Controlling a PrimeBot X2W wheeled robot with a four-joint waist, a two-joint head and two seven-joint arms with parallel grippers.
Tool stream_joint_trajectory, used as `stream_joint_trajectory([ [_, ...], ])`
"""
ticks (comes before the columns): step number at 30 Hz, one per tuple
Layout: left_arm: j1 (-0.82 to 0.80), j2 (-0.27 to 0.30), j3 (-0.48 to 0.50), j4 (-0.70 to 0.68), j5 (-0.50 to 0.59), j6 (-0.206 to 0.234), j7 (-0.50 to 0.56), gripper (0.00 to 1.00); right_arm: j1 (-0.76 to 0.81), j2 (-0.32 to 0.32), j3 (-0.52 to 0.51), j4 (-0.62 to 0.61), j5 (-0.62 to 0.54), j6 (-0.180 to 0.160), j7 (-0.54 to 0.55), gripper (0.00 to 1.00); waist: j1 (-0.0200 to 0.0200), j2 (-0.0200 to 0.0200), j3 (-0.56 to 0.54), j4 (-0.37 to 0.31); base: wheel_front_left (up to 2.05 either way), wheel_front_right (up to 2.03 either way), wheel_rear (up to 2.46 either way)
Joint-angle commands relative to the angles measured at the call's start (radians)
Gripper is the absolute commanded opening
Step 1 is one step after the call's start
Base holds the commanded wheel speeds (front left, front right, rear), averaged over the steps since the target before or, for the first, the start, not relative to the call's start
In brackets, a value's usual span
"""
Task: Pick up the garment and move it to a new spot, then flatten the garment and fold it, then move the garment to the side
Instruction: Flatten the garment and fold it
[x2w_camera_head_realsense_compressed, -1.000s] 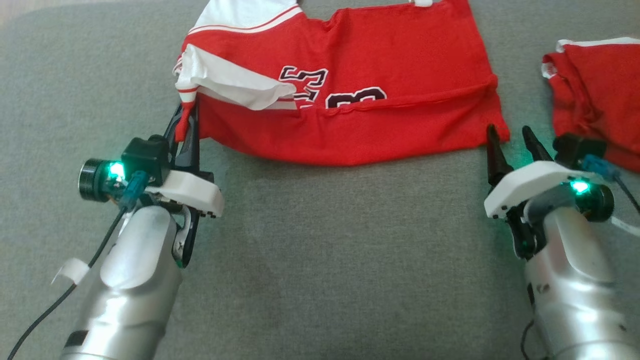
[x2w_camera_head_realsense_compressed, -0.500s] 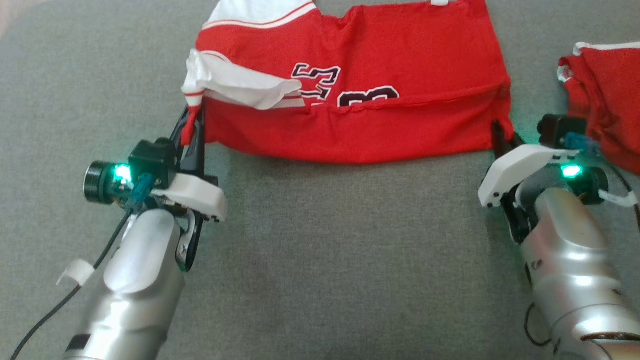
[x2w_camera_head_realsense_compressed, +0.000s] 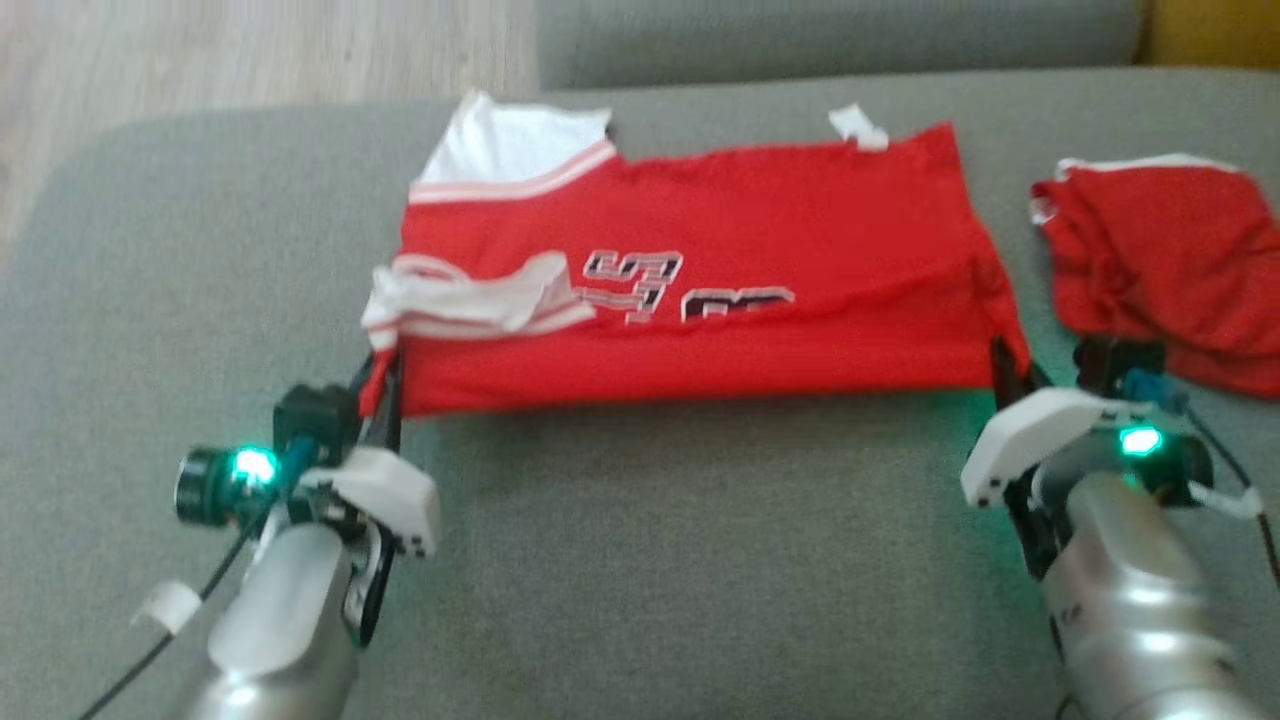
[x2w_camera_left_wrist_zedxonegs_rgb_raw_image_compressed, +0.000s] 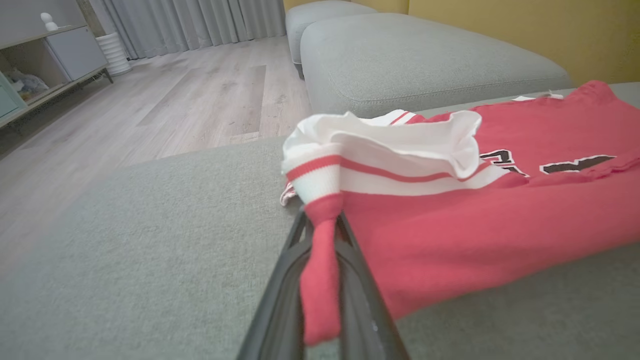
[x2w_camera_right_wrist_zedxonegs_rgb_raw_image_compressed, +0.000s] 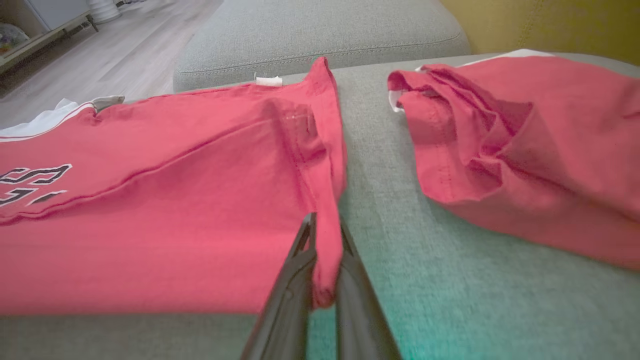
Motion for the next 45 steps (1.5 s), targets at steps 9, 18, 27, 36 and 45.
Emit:
stream_joint_trajectory([
  [9, 0.131, 0.057, 0.013, -0.040, -0.043, -0.008, 0.062, 0.00, 0.125, 0.005, 0.145, -0.088, 0.180, -0.001, 0.029, 0.00, 0.0001, 0.0000, -0.140, -0.046, 0.00, 0.00, 0.00],
  [18, 0.250, 0.076, 0.002, -0.169, -0.061, 0.016, 0.124, 0.00, 0.318, 0.005, 0.170, -0.312, 0.246, -0.001, 0.123, 0.00, 0.0001, 0.0000, -0.148, -0.064, 0.00, 0.00, 0.00],
  [27, 0.244, 0.077, 0.014, -0.216, -0.073, 0.042, 0.103, 1.00, 0.406, 0.005, 0.146, -0.531, 0.284, -0.001, 0.099, 1.00, 0.0001, 0.0000, -0.098, -0.073, 0.00, 0.00, 0.00],
  [36, 0.186, 0.069, 0.052, -0.255, -0.075, 0.066, -0.050, 1.00, 0.419, 0.005, 0.165, -0.689, 0.350, -0.001, -0.070, 1.00, 0.0001, 0.0000, -0.044, -0.081, 0.00, 0.00, 0.00],
  [45, 0.112, 0.081, 0.084, -0.346, -0.055, 0.051, -0.104, 1.00, 0.414, 0.005, 0.195, -0.768, 0.357, -0.001, -0.091, 1.00, 0.0001, 0.0000, 0.016, -0.093, 0.00, 0.00, 0.00],
])
